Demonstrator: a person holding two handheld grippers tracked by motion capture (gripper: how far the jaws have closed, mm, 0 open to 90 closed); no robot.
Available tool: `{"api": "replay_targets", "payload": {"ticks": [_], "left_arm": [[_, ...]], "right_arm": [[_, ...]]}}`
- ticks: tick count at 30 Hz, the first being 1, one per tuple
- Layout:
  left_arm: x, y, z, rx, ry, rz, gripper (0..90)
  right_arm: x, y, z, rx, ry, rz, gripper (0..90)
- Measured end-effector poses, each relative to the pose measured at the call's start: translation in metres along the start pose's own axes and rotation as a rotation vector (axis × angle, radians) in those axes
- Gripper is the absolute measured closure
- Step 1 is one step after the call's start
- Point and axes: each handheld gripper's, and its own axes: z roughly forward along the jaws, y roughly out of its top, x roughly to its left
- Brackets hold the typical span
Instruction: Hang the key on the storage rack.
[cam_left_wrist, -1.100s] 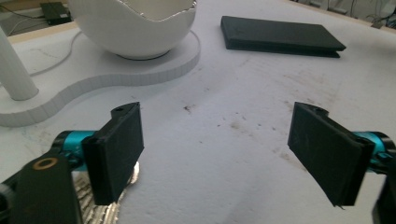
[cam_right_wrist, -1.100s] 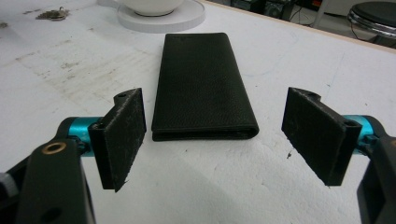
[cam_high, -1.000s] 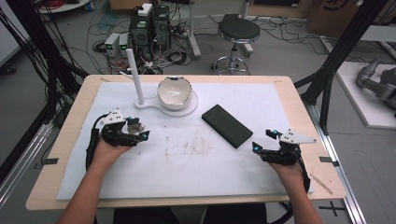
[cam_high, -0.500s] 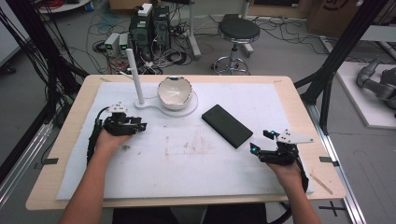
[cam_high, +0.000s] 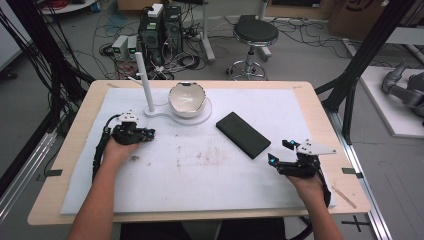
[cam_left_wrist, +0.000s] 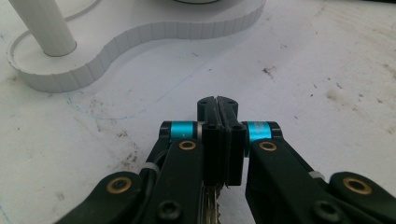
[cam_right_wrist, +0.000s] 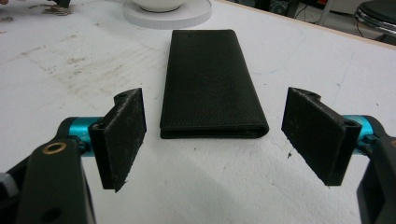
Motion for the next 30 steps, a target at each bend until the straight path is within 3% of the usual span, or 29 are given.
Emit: {"api": "replay_targets", "payload": {"ticks": [5, 9, 14, 18, 26, 30], "left_arm": [[-0.003, 0.006, -0.013, -0.038, 0.019, 0.013, 88.7], [-0.008, 0.022, -0.033, -0.1, 0.027, 0.038, 88.7], [-0.017, 0.057, -0.06, -0.189, 0.011, 0.09, 88.7], [-0.022, 0.085, -0.074, -0.21, 0.01, 0.133, 88.7], [-0.017, 0.129, -0.096, -0.267, 0.059, 0.168, 88.6], [-0.008, 0.143, -0.101, -0.273, 0.102, 0.153, 88.6]], "right_arm": [[-0.001, -0.001, 0.0, 0.005, 0.0, 0.007, 22.1], [0.0, 0.0, 0.0, 0.001, 0.001, 0.0, 22.1], [0.003, 0.001, 0.002, 0.003, 0.006, -0.005, 22.1], [0.005, 0.003, 0.002, 0.003, 0.008, -0.005, 22.2], [0.007, 0.004, 0.001, -0.005, 0.004, -0.008, 22.1], [0.006, 0.003, 0.001, -0.002, 0.001, -0.003, 22.1]]}}
